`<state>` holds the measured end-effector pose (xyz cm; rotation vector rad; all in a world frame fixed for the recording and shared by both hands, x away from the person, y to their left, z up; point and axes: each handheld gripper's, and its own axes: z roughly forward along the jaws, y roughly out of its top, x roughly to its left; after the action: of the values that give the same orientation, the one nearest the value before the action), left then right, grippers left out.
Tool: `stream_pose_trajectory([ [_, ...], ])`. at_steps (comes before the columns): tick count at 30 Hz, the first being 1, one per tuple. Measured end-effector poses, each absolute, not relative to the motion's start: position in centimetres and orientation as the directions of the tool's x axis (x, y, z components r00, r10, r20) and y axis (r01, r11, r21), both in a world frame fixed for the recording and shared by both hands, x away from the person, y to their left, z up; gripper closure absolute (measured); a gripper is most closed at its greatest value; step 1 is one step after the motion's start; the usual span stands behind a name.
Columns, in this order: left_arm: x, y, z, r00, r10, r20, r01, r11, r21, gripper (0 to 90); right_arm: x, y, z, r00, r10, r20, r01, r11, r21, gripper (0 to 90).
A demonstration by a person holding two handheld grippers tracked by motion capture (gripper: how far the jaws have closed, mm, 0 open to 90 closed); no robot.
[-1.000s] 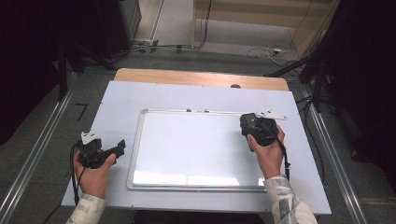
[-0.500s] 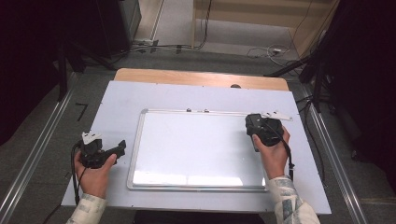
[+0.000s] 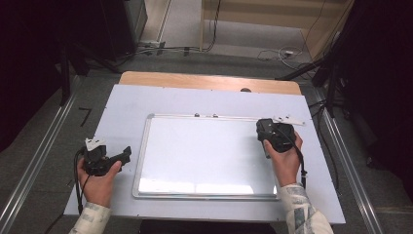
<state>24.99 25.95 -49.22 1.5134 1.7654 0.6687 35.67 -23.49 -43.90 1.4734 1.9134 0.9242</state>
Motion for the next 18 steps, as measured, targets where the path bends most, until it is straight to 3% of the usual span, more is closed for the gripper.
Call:
stream_pose_trajectory([
  [18, 25.0, 26.1, -49.2, -0.065, 0.981, -0.182, 0.616, 0.183, 0.767, 13.1, 37.1, -23.1, -44.7, -0.202, 0.979, -0.006, 0.609, 0.130, 0.782, 38.9],
])
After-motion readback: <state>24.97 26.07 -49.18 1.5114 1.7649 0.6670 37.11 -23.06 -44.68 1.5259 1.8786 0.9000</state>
